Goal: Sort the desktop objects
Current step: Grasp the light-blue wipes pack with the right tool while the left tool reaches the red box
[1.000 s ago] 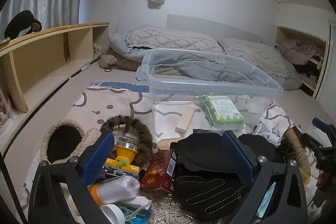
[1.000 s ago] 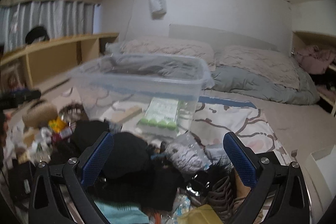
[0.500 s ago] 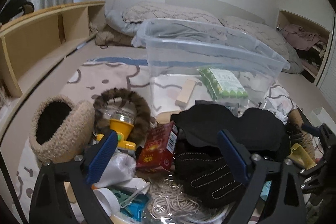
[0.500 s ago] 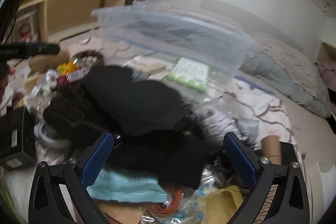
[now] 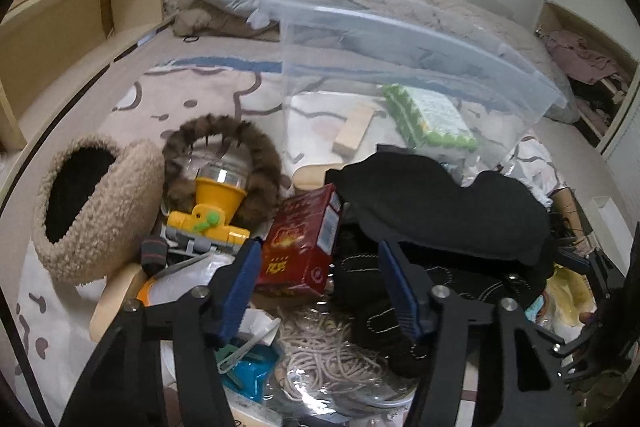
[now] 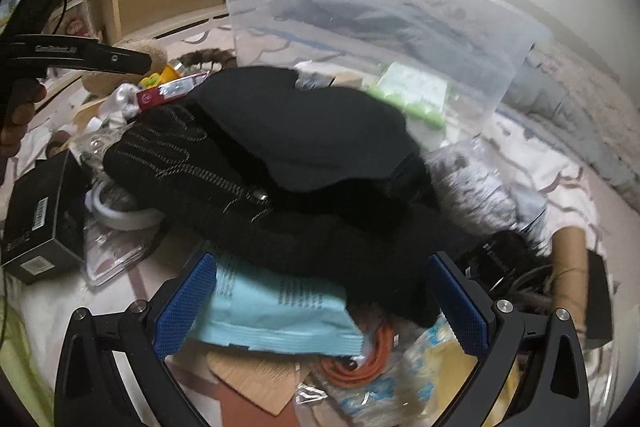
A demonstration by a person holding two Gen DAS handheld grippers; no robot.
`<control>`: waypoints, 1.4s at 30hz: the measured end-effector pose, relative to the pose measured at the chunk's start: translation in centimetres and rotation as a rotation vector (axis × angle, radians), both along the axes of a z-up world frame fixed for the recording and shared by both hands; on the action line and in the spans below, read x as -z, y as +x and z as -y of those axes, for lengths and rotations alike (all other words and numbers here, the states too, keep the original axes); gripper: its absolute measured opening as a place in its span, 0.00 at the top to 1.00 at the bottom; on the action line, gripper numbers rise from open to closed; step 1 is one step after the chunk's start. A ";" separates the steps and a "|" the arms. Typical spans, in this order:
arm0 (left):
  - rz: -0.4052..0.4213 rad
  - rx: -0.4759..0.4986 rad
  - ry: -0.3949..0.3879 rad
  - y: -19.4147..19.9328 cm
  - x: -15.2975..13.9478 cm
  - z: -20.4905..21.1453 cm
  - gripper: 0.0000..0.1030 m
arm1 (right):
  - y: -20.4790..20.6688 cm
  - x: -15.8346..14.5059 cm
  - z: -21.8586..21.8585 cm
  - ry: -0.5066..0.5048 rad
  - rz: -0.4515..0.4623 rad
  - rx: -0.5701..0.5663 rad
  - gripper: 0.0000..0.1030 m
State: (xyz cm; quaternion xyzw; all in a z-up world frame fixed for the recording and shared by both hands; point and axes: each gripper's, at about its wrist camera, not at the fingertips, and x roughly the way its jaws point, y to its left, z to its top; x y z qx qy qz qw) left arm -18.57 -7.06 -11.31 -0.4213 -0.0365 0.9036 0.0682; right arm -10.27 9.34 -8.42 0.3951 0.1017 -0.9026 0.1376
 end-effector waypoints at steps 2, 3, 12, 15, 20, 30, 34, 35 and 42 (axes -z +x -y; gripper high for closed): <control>0.021 0.000 -0.011 -0.2 0.4 -0.1 0.50 | 0.2 0.2 0.0 -0.020 0.026 -0.013 0.00; 0.034 0.001 -0.016 -0.3 0.7 -0.2 0.53 | 0.3 0.3 0.0 -0.032 0.039 -0.021 0.00; 0.089 0.011 -0.078 -0.9 1.9 -1.1 0.58 | 0.4 -0.2 -2.6 -0.277 0.208 -0.058 0.00; 0.099 0.000 -0.094 -1.2 2.3 -1.2 0.58 | 0.4 -0.2 -3.1 -0.289 0.230 -0.055 0.00; 0.111 -0.016 -0.109 -1.6 2.8 -1.1 0.58 | -0.3 0.2 -3.7 -0.323 0.257 -0.018 0.00; 0.115 -0.012 -0.112 -1.8 3.0 -1.2 0.58 | -1.1 0.4 -1.8 -0.320 0.290 -0.081 0.00; 0.117 -0.012 -0.112 -1.9 3.2 -1.4 0.58 | -2.0 1.1 -0.5 -0.254 0.305 -0.064 0.00; 0.117 -0.011 -0.113 -2.0 3.2 -1.4 0.58 | -2.2 1.3 -0.1 -0.234 0.308 -0.052 0.00; 0.112 -0.003 -0.126 -2.0 3.4 -1.5 0.58 | -3.6 2.7 2.1 -0.129 0.302 -0.019 0.00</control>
